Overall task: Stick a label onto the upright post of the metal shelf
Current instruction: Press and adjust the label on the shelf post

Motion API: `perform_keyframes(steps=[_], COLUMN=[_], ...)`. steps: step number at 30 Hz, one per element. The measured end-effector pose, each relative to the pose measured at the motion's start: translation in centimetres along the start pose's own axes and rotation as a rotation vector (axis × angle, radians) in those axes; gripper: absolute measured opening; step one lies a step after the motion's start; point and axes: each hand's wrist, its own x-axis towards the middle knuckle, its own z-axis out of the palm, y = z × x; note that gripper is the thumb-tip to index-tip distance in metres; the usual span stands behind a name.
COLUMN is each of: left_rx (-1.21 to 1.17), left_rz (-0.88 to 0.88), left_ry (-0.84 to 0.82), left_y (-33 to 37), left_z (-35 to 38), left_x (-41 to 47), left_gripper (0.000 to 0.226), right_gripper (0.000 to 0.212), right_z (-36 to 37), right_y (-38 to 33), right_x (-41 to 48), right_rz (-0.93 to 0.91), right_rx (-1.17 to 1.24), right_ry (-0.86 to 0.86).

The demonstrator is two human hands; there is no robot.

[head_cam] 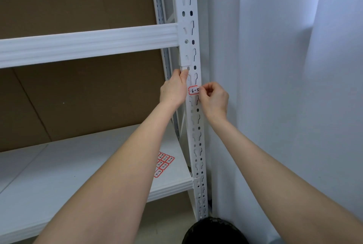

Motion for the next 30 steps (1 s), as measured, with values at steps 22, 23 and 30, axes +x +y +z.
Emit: perform_keyframes(steps=[22,23,30], left_rx=[-0.006,-0.006,-0.028], left_rz=[0.002,0.002,0.002], left_ry=[0.007,0.009,0.007], left_y=[0.11,0.18,0.26], left_z=[-0.02,-0.03,-0.1], left_x=[-0.12,-0.21,-0.38], left_gripper=[0.045,0.045,0.043], right_gripper=[0.025,0.024,0.013], right_z=[-0.3,-0.35,-0.35], right_y=[-0.11,-0.12,-0.47], right_x=[-0.08,-0.1,-0.16], right_rz=[0.118,0.125,0.115], right_rx=[0.077,0.084,0.151], right_ry=[-0.076,-0.075,-0.069])
